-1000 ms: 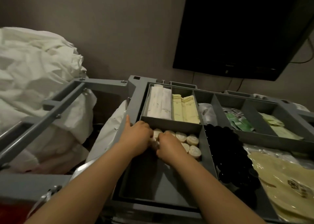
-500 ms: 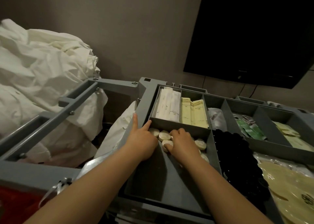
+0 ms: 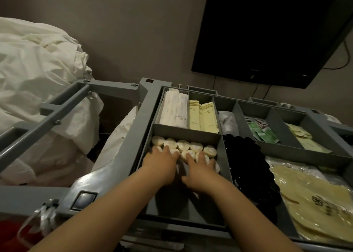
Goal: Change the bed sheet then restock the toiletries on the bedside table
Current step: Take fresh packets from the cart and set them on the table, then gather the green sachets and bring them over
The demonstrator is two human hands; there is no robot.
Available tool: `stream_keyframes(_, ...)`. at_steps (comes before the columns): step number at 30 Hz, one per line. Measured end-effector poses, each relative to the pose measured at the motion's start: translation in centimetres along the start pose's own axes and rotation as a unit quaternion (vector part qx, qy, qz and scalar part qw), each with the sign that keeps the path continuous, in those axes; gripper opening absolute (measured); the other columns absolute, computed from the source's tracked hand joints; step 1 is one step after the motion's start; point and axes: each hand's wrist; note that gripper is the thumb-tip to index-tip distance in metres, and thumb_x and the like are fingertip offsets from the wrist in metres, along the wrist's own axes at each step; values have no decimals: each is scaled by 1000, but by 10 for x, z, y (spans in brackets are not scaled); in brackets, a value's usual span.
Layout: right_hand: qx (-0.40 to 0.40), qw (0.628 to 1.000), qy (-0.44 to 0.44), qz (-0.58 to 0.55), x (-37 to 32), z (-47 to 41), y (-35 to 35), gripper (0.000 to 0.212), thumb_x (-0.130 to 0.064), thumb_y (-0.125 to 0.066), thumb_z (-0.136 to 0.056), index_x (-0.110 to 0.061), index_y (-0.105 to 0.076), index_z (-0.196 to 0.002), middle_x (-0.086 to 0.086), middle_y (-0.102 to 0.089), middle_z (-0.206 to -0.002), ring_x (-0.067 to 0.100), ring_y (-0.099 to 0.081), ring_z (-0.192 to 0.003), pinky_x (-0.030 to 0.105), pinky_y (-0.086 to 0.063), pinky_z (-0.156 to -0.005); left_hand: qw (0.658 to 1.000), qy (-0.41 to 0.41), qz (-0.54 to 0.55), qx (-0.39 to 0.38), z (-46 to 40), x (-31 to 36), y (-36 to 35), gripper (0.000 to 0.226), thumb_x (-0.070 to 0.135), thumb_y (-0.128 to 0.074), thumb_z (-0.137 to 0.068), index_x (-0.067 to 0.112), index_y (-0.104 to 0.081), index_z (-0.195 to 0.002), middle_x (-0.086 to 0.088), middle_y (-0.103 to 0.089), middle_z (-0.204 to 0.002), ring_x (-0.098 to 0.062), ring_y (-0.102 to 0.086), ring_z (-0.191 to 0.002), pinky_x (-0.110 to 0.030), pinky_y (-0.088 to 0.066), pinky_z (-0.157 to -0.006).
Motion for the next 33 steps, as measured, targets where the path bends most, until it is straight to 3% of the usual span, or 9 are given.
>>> stream_keyframes(3, 0, 999, 40, -7, 10, 1, 0, 79, -38, -47, -94, -32, 7, -150, 5, 22, -156, 45, 19, -139, 54, -4, -114, 999, -9, 12, 30, -1, 0, 0, 55, 33, -45, -95, 19, -25, -144, -12, -20, -152, -36, -21, -138, -48, -26, -111)
stream_keyframes(7, -3, 997, 79, -6, 23, 2, 2, 77, -34, -50, -93, -32, 1, -151, 1, 16, -158, 39, 14, -142, 50, -8, -116, 997, -76, 27, 12, 1, 6, -5, 70, 30, -46, -96, 25, -3, -151, -2, 3, -160, -28, 2, -146, -54, -3, -117)
stream_keyframes(10, 64, 994, 83, -22, 22, 2, 8, 69, -39, -51, -91, -26, -17, -150, 4, -7, -158, 35, -10, -143, 48, -20, -115, 997, -76, 21, 16, 0, 4, -5, 63, 36, -41, -98, 23, -10, -151, -3, -2, -160, -26, 1, -146, -53, -3, -117)
stream_keyframes(13, 203, 975, 87, -39, 7, 10, 27, 52, -36, -50, -92, -21, -38, -140, 6, -37, -143, 28, -36, -130, 40, -33, -108, 993, -57, 45, 91, 7, -2, 7, 60, 36, -45, -96, 21, -22, -149, -6, -9, -159, -26, -2, -146, -47, -6, -118)
stream_keyframes(16, 247, 957, 130, -72, -35, 21, 47, 43, -31, -49, -93, -21, -43, -134, 6, -47, -133, 26, -44, -121, 41, -38, -103, 973, -22, 70, 218, 27, -26, 25, 48, 33, -48, -93, 21, -40, -139, -4, -28, -151, -24, -19, -141, -39, -16, -115)
stream_keyframes(18, 266, 942, 193, -66, -82, 25, 54, 42, -29, -49, -93, -21, -43, -134, 6, -51, -131, 26, -46, -118, 42, -39, -101, 960, 43, 82, 263, 47, -64, 33, 44, 32, -46, -94, 20, -44, -136, -4, -35, -146, -23, -26, -136, -37, -23, -111)
stream_keyframes(23, 266, 887, 375, -29, -253, 52, 38, 44, -26, -48, -94, -23, -41, -137, 5, -51, -132, 27, -42, -122, 40, -35, -102, 904, 277, 148, 291, 152, -220, 12, 56, 31, -46, -94, 21, -27, -146, -6, -39, -143, -27, -34, -130, -36, -30, -105)
stream_keyframes(28, 196, 819, 539, -26, -456, 114, -28, 39, -27, -47, -95, -24, -45, -133, 3, -37, -143, 25, -41, -123, 41, -37, -102, 836, 457, 174, 248, 309, -357, -63, 40, 30, -44, -94, 19, -49, -132, -3, -45, -136, -23, -38, -125, -36, -36, -102)
stream_keyframes(33, 102, 768, 631, -29, -608, 165, -106, 38, -29, -49, -94, -27, -43, -132, 1, -35, -139, 25, -46, -117, 41, -43, -97, 776, 571, 208, 169, 448, -440, -132, 38, 32, -40, -97, 24, -49, -133, -1, -42, -138, -21, -35, -128, -36, -34, -106)
Point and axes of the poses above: each hand's wrist, its own z-axis away from the middle knuckle, its own y-axis out of the back of the hand, x = y × z
